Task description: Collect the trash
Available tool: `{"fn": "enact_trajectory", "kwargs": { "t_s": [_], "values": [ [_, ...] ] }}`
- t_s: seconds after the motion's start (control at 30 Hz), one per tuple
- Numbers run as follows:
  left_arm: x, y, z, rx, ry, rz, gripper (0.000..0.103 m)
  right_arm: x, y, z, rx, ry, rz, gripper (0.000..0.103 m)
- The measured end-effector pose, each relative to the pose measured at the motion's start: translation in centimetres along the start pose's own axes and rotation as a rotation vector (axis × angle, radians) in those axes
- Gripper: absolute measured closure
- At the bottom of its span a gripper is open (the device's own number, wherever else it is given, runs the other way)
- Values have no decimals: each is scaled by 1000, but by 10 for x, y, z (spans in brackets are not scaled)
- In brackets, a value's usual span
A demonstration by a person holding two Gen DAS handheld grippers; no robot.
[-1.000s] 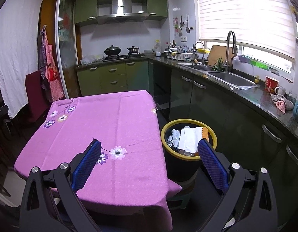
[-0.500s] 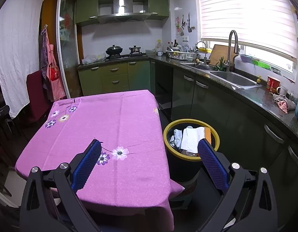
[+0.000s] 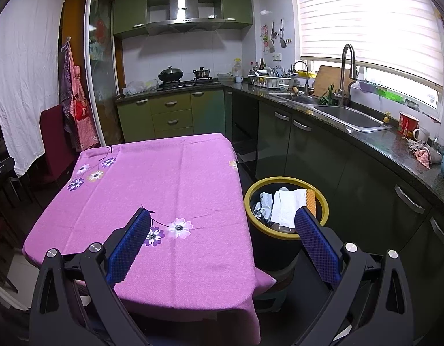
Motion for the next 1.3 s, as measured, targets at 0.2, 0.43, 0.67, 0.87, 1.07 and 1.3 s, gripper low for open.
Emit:
{"fn": "enact_trajectory", "kwargs": {
  "t_s": [0.2, 0.43, 0.67, 0.87, 1.07, 1.3],
  "values": [
    [1, 0, 1, 0, -2, 0, 7, 3, 2, 0, 0, -3, 4, 5],
    [2, 0, 0, 11, 4, 4, 7, 6, 3, -1, 2, -8, 11, 5],
    [2, 0, -3, 14, 7, 5, 7, 8, 4, -1, 2, -8, 13, 5],
    [2, 1, -5, 13, 28, 3, 7, 11, 5, -2, 1, -6, 19, 5],
    [7, 2, -7, 15, 43, 16, 7, 12, 6, -3, 1, -8, 21, 5],
    [9, 2, -8, 19, 44, 21, 6, 14, 7, -4, -1, -6, 25, 5]
  ]
}}
Point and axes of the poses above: each gripper's, at about its wrist camera, not at the fingertips, and x roughly the way its jaws point, z to its left, y to its underside, the point moved 6 cm from there along x, roughly the way its jaws point, and after that the axes turned 11 degrees about x, right-handed, at the moved point
